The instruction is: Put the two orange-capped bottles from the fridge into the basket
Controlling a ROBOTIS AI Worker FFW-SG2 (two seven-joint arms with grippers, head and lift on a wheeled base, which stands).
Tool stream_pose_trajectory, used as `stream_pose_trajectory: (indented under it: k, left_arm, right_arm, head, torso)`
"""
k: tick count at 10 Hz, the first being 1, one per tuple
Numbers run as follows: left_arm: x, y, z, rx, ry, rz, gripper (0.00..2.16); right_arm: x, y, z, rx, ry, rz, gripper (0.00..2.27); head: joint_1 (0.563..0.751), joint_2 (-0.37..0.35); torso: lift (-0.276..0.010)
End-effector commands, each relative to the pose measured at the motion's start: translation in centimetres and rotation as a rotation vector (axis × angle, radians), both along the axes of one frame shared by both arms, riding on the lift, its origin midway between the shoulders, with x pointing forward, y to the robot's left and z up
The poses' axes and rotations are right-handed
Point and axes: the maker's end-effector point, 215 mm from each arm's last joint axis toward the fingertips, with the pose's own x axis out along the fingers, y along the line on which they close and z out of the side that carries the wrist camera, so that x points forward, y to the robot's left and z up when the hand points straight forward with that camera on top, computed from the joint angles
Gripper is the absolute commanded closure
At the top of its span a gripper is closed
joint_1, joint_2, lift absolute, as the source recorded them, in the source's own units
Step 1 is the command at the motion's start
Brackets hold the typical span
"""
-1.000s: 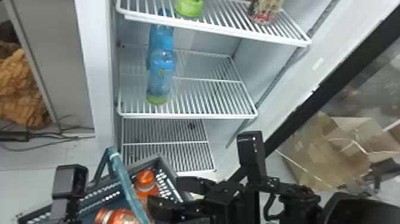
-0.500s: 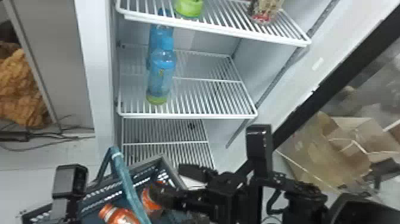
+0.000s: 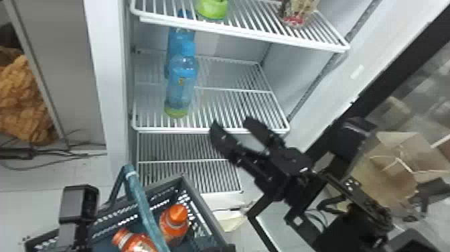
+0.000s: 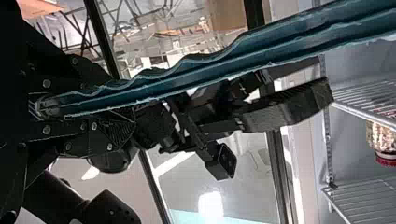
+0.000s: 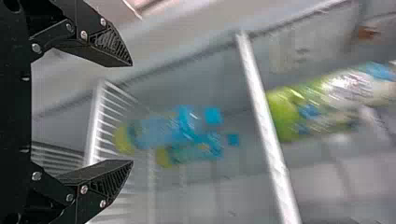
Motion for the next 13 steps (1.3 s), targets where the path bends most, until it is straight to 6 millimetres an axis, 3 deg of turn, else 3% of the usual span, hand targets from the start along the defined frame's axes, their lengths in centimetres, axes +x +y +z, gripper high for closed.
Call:
stream_pose_trajectory:
  k: [1,5,13]
  left_arm:
    - [-0.1,0.0,0.0,0.001,0.0,-0.002,1.17]
    - [0.0,0.0,-0.1,0.005,-0.005,-0.004,1.17]
    - [-0.1,-0.2,-0.1,0.003,-0.004,-0.01,1.17]
  right_arm:
    - [1.5,-2.7,1.8,0.037,-0.144,-0.098,0.36]
    - [2.0,-6.3,-0.8,0.02,-0.215,-0.196,0.35]
    - [0.7,-9.1,-2.8,-0.11,-0.188,-0.252,0.36]
  head:
    - [0.695,-0.35]
    - [0.695,-0.35]
    - [0.695,-0.35]
  torso:
    - [-0.235]
    - [-0.235]
    - [-0.235]
